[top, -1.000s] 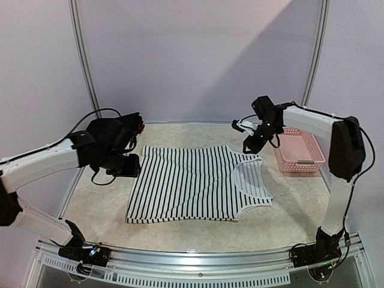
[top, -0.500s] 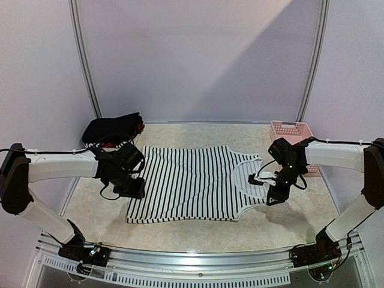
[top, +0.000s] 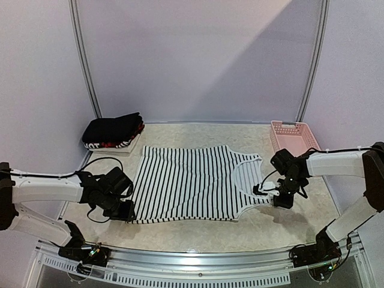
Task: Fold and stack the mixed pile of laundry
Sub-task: Adjust the crumpled tank top at the center of the board.
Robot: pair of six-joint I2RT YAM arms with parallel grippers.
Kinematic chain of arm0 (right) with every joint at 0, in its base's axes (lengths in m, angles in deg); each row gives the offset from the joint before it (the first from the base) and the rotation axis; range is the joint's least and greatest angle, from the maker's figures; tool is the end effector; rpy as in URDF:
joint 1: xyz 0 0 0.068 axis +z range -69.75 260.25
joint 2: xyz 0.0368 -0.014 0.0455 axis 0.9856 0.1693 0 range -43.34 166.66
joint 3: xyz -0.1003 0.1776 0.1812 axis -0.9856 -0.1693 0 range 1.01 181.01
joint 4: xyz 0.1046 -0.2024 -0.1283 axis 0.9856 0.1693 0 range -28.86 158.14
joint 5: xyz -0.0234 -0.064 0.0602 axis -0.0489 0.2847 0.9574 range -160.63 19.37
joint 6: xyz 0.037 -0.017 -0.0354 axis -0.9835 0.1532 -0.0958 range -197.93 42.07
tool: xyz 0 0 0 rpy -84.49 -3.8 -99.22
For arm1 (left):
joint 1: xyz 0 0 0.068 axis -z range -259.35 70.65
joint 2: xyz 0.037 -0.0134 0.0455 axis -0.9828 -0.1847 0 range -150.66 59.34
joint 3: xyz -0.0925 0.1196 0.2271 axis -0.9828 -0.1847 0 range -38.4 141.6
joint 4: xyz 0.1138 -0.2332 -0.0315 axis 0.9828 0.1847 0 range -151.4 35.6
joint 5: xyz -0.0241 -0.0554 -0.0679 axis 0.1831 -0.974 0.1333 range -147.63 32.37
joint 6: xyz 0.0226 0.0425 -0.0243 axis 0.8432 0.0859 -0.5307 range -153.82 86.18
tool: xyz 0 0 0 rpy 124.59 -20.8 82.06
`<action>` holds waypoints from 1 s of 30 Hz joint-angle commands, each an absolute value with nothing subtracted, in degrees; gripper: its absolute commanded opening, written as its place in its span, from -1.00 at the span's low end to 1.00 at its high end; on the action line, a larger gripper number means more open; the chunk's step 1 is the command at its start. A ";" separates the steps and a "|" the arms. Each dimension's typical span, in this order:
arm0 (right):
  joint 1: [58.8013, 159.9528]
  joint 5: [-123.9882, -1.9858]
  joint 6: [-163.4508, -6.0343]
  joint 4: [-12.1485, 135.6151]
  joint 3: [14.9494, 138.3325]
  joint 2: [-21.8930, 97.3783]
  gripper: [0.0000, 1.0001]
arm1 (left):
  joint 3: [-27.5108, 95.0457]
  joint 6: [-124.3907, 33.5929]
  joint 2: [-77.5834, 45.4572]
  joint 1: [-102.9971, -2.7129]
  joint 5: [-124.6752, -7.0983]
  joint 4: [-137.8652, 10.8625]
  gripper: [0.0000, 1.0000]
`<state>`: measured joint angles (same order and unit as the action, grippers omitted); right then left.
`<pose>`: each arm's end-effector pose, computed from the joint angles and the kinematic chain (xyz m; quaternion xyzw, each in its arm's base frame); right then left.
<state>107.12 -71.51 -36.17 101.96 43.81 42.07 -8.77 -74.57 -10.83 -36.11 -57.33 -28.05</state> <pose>0.2076 0.1046 0.1462 -0.5624 0.8248 -0.0150 0.0558 0.1355 -0.1274 0.1430 0.0212 0.9899 -0.0919 0.1058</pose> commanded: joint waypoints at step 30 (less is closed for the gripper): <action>107.01 -58.54 -40.66 101.04 57.22 44.72 -0.26 | -12.61 -91.47 8.69 -41.63 -66.41 -27.32 -0.15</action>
